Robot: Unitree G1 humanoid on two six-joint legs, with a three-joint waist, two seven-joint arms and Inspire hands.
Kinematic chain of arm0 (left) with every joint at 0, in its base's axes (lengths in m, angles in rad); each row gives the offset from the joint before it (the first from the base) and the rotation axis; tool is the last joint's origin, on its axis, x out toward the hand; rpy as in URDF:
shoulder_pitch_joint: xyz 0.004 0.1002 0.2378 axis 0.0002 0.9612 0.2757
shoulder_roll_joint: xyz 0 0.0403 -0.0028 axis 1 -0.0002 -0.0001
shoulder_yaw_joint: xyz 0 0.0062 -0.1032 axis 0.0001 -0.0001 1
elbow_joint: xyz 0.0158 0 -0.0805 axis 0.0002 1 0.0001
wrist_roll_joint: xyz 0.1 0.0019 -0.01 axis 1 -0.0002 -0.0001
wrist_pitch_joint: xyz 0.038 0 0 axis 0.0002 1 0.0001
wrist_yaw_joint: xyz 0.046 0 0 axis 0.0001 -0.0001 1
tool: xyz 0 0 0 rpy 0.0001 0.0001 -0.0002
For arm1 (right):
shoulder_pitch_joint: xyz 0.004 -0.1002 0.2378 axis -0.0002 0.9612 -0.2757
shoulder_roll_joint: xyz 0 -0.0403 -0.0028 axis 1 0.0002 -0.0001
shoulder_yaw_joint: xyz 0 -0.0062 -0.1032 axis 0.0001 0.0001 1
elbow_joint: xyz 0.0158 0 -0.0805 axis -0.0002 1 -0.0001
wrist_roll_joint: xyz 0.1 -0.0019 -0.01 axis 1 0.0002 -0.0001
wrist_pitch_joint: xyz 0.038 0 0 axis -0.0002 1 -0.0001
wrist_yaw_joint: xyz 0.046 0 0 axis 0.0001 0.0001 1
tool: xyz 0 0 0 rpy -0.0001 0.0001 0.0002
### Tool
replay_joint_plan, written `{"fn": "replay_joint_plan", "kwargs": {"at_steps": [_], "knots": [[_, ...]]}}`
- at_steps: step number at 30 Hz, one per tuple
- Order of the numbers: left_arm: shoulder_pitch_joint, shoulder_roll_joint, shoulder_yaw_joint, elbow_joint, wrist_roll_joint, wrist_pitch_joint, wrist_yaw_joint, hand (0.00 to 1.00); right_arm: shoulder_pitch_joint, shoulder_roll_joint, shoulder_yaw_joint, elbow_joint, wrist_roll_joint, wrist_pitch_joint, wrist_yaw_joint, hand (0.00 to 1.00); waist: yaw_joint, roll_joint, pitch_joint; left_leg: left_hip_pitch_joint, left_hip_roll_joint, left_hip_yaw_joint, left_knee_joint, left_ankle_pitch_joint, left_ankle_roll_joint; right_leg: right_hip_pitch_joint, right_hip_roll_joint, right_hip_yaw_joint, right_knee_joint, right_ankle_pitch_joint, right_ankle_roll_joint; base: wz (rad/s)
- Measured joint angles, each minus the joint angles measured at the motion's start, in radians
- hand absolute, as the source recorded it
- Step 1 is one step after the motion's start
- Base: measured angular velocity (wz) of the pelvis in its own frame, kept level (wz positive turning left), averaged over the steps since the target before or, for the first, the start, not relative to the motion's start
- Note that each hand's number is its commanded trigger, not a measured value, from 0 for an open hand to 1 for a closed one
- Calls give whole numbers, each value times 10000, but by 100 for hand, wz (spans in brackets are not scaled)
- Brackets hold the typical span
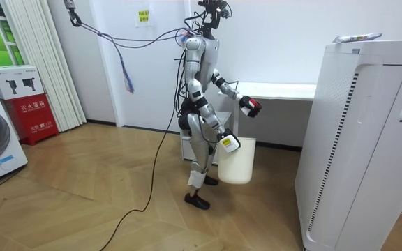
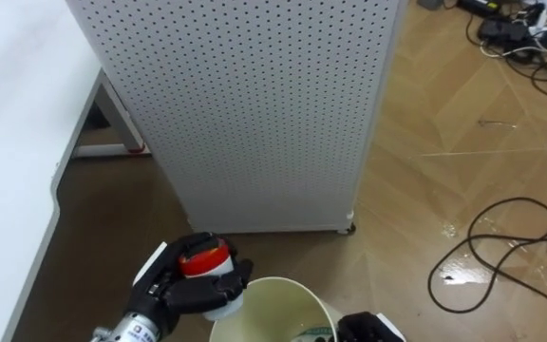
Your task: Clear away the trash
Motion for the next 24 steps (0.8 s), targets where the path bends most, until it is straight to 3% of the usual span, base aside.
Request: {"fn": "replay_joint_plan", "kwargs": {"at_steps": [1, 14, 20, 24], "knots": [[0, 1, 0, 52, 0, 0, -40, 1, -45, 38, 20, 0, -2, 0, 0, 100, -13, 0, 0, 0, 0, 0, 0, 0, 0, 0, 1, 0, -1, 0, 0, 0], [-109, -194, -618, 805, -10, 0, -363, 0, -117, 93, 94, 6, 52, 1, 123, 100, -42, -36, 13, 68, 0, 23, -125, 1, 0, 18, 17, 20, -69, 3, 3, 0], [-126, -168, -728, 808, -9, 0, -659, 0, -80, 88, 347, 106, -20, 98, 84, 100, -27, -62, 19, 240, 3, 55, -261, 0, -1, 208, 39, 23, -247, 22, 11, 0], [-99, -83, -764, 808, -11, 0, -869, 0, -93, -121, 358, 103, -27, 103, 113, 100, -15, -109, 12, 287, 0, 70, -334, 0, -1, 216, 42, 36, -261, 23, 12, 0]]}}
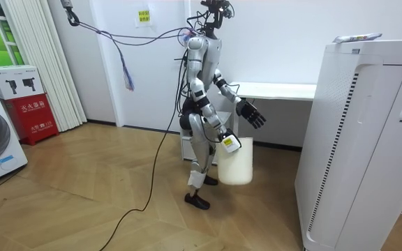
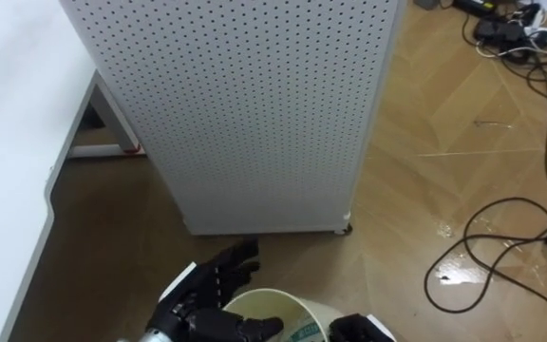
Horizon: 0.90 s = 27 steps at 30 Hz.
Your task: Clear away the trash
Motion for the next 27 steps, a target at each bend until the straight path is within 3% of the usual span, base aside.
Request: {"fn": "replay_joint_plan", "kwargs": {"at_steps": [11, 16, 22, 25, 27], "knots": [[177, 120, 56, -161, -1, 0, -529, 0, -6, -33, -17, -107, 90, -7, 69, 100, 3, 11, -16, 490, 17, -15, -90, 0, 0, 579, 46, 40, -291, 14, 22, 0], [205, 334, 122, -1342, 28, -8, -566, 0, 4, -106, -12, -252, 73, -10, 86, 100, -16, 8, -43, 832, 4, -24, -97, -2, -2, 986, 22, -7, -413, 24, 39, 1], [1046, 358, 850, -2778, 188, -74, -249, 0, 967, -180, -564, -1278, 97, -23, 127, 100, -81, -56, -187, 1785, -22, -13, -756, 0, -2, 1727, 77, 71, -718, 34, 76, -5], [1406, 398, 1160, -3693, 670, -76, 87, 0, 1537, -245, -805, -1713, 79, -25, 103, 100, -136, -115, -332, 2100, -21, -37, -825, 0, -2, 2179, 92, 29, -1026, 72, 129, 3], [1449, 413, 1361, -4020, 1149, -227, 307, 0, 1814, -278, -834, -2120, 79, -25, 49, 100, -131, -136, -352, 2358, -33, -9, -966, 0, -2, 2372, 95, 60, -1073, 75, 137, -4]]}}
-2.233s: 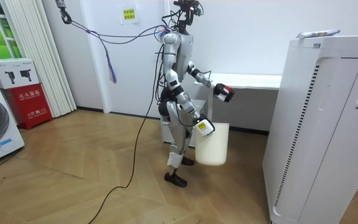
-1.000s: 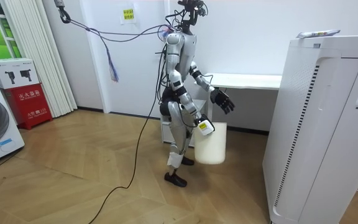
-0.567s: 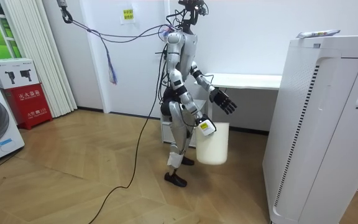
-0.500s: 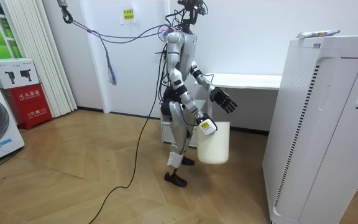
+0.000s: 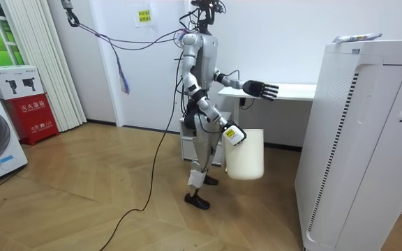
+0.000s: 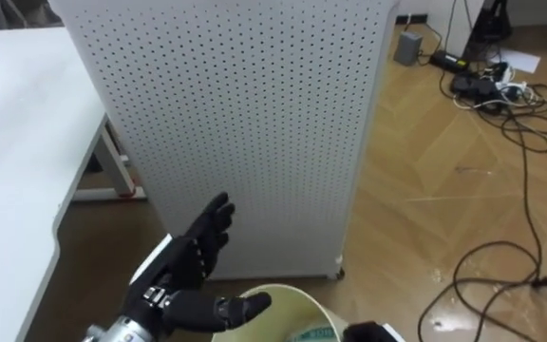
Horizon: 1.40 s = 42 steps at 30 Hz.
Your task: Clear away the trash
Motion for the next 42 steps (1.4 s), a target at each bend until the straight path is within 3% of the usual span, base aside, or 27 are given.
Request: {"fn": "replay_joint_plan", "kwargs": {"at_steps": [4, 9, 15, 17, 22, 27, 28, 31, 33, 34, 35, 36, 37, 38, 39, 40, 42], "knots": [[9, 71, 281, -357, 1321, -65, 718, 0, 263, 40, -1, -392, -55, -23, -170, 100, -179, 20, -33, 380, -41, 4, -121, -1, 1, 374, -12, 76, -108, 32, 52, -4], [7, 156, 328, -912, 1939, -94, 1218, 0, 588, 74, -40, -409, 16, -165, -201, 100, -252, 71, -16, 635, -86, 118, -123, -50, 77, 529, -43, 177, -127, 46, 111, -9], [8, 160, 793, -1612, 2712, -242, 2064, 0, 701, 105, -260, -350, -9, -166, -222, 100, -155, 71, 17, 904, -102, 775, -146, -203, 215, 301, -30, 433, 185, 10, 235, -31], [7, 155, 1052, -1954, 2956, -374, 2435, 0, 720, 104, -260, -353, -6, -166, -220, 100, 44, 77, 27, 1018, -54, 1096, -141, -348, 225, 194, -54, 355, 297, 70, 273, -55], [1, 192, 1426, -2359, 3207, -688, 2916, 0, 772, 132, -247, -352, 19, -167, -168, 100, -5, 23, 89, 1268, -49, 1097, -268, -412, 243, 363, -67, 153, 244, 152, 293, -23], [8, 189, 1603, -2387, 3638, -700, 3298, 0, 899, 135, -260, -353, -5, -174, -163, 100, 155, -52, 125, 1336, 177, 1150, -180, -534, 123, 322, 22, -170, 243, 113, 215, -11], [7, 198, 1732, -2429, 3778, -700, 3412, 0, 896, 147, -255, -363, -16, -175, -146, 100, 357, -51, 113, 1331, 219, 1328, -22, -652, 51, 219, 88, -252, 305, 75, 150, -51], [11, 191, 2021, -2488, 3859, -700, 3529, 0, 918, 156, -241, -365, -17, -174, 64, 100, 648, -62, 107, 1104, 428, 1309, 1069, -815, -84, 207, 141, -430, 485, -18, -40, -52], [14, 205, 2171, -2587, 3871, -697, 3537, 0, 920, 157, -190, -388, -12, -174, 159, 100, 674, -16, 95, 664, 557, 987, 2338, -814, -83, 472, 157, -377, 406, -48, -137, -34], [10, 224, 2184, -2724, 3837, -701, 3544, 0, 936, 139, -182, -392, 16, -174, 228, 100, 615, 23, 96, -4, 587, 562, 3488, -815, -52, 649, 164, -189, 331, -97, -208, 0], [1, 159, 2154, -2786, 3855, -742, 3561, 0, 956, 143, -205, -367, 10, -175, 207, 100, 573, -18, 83, -482, 288, 98, 3407, -985, 131, 760, 176, 34, 247, -114, -197, 5], [-45, 123, 2131, -2788, 3857, -785, 3612, 0, 955, 144, -228, -366, 11, -176, 180, 100, 595, -36, 96, -763, 120, -77, 3065, -1002, 166, 759, 147, 211, 236, -141, -190, -6], [-53, 82, 2090, -2821, 3931, -856, 3746, 0, 956, 69, -265, -319, 11, -175, 135, 100, 689, 2, 74, -1316, -220, -318, 2155, -778, 19, 737, 122, 421, 264, -220, -121, -29], [-4, 58, 2109, -2866, 4071, -917, 3876, 0, 979, -35, -260, -195, 11, -174, 108, 100, 863, 102, 21, -1701, -336, -375, 1128, 28, 106, 699, 108, 450, 393, -356, -118, -48], [26, 42, 2143, -2896, 4183, -950, 3939, 0, 1009, -20, -246, -146, 3, -174, 91, 100, 1007, 131, 23, -1767, -335, -384, 929, 465, 119, 659, 99, 496, 545, -489, -89, -60], [151, 26, 2248, -2958, 4376, -1057, 4149, 0, 1116, 86, -224, -38, -11, -173, 86, 100, 1093, 199, -91, -1622, -339, -323, 923, 880, 293, 679, 48, 406, 912, -796, 109, -42], [158, 38, 2249, -2967, 4376, -1185, 4371, 0, 1208, 134, -188, 5, -24, -174, 150, 100, 1114, -34, -61, -1384, -489, -247, 934, 981, 410, 818, -171, 114, 1064, -1025, 220, -18]]}}
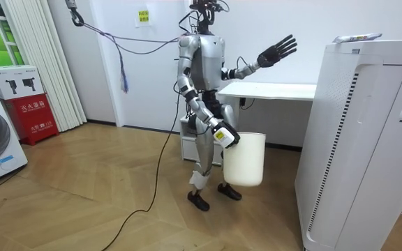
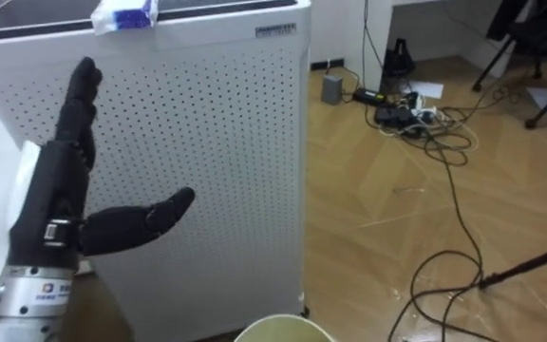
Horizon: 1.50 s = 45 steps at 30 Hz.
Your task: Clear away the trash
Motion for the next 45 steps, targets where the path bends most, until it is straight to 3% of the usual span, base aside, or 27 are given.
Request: {"fn": "replay_joint_plan", "kwargs": {"at_steps": [1, 5, 8, 9, 11, 14, 15, 16, 17, 18, 20, 26, 32, 36, 38, 45], "knots": [[-1, 4, 32, -22, 124, -11, 50, 0, -1, -2, -18, -1, 2, -1, 25, 100, 2, -80, 22, 6, -31, 17, 117, -98, 146, 52, -141, -296, -27, -29, 48, -6], [-6, 82, 36, -57, 192, -24, 121, 0, 2, 4, -26, -114, -21, -3, -9, 100, -6, -66, 38, -150, -56, 36, 840, -624, 304, 172, -341, -520, 44, -259, 133, -1], [-31, 114, 44, -99, 406, -80, 153, 0, 27, -105, 8, -147, -22, 15, 16, 100, 3, -49, 94, -138, -356, 91, 1708, -1527, 456, 14, -816, -650, 1679, -970, 435, 2], [-31, 121, 46, -103, 407, -108, 153, 0, 27, -124, -1, -180, -22, 15, 15, 100, 5, 0, 112, -121, -372, 106, 1853, -1659, 487, -140, -857, -702, 2192, -973, 447, 0], [-56, 225, 184, -342, 665, -131, 164, 0, 29, -42, 0, -374, -98, 16, 24, 100, -89, -81, 190, 87, -573, 206, 2234, -2059, 636, -787, -1356, -743, 4125, -796, 613, 17], [-64, 323, 456, -729, 1065, -263, 367, 0, 17, -40, -12, -560, -103, -17, -18, 100, -68, 61, 215, 387, -581, 156, 2221, -2275, 773, -777, -1453, -845, 4425, -526, 781, 2], [-79, 318, 496, -752, 1061, -337, 484, 0, 16, -49, -12, -625, -99, -32, -55, 100, -75, 133, 236, 418, -552, 111, 2179, -2283, 788, -784, -1449, -880, 4304, -658, 838, -3], [-107, 321, 562, -752, 1057, -380, 732, 0, 18, -76, -11, -773, -86, -83, -96, 100, -74, 275, 288, 465, -488, 19, 2043, -2270, 781, -849, -1302, -920, 3489, -922, 827, 0], [-106, 363, 606, -755, 1054, -379, 856, 0, 34, -59, -10, -835, -84, -103, -93, 100, -123, 302, 284, 482, -481, -33, 1923, -2256, 765, -984, -1181, -915, 2363, -868, 817, 4], [-105, 397, 630, -773, 1054, -379, 887, 0, 40, -41, -9, -857, -88, -104, -81, 100, -168, 272, 269, 482, -495, -37, 1903, -2257, 765, -1027, -1134, -889, 1774, -647, 780, 22], [-33, 408, 641, -804, 1086, -378, 996, 0, 108, -19, -15, -851, -106, -104, -62, 100, -278, 360, 140, 746, -464, -275, 1514, -2199, 661, -679, -885, -1055, 1029, -277, 522, 17], [-2, 431, 1055, -1379, 2617, -370, 1552, 0, 195, -12, -56, -695, -580, -104, 86, 100, -223, 313, 103, 1535, -298, -700, 467, -1949, 468, 462, -423, -1233, -721, 283, 446, 4], [-11, 579, 1149, -2039, 3569, -369, 1811, 0, 371, -11, -61, -776, -957, -104, 381, 100, -149, 199, 2, 2085, -324, -920, -413, -1739, 411, 1063, -305, -1339, -1700, 522, 451, 3], [-14, 604, 1198, -2187, 3714, -209, 1820, 0, 453, -15, -60, -965, -1256, -104, 587, 100, 11, 207, -6, 2397, -331, -1243, -718, -1683, 382, 1432, -211, -1322, -2185, 645, 425, -3], [-16, 629, 1346, -2330, 3926, -151, 1845, 0, 484, -19, -60, -1083, -1493, -104, 682, 100, 59, 246, -14, 2469, -357, -1649, -732, -1684, 380, 1691, -154, -1347, -2425, 715, 402, 3], [-16, 823, 1761, -2345, 4510, 191, 1962, 0, 489, -72, -73, -1174, -1644, -103, 1083, 100, 75, 388, 47, 2657, -332, -1762, -923, -1610, 261, 1805, -108, -1321, -2554, 724, 393, 2]]}}
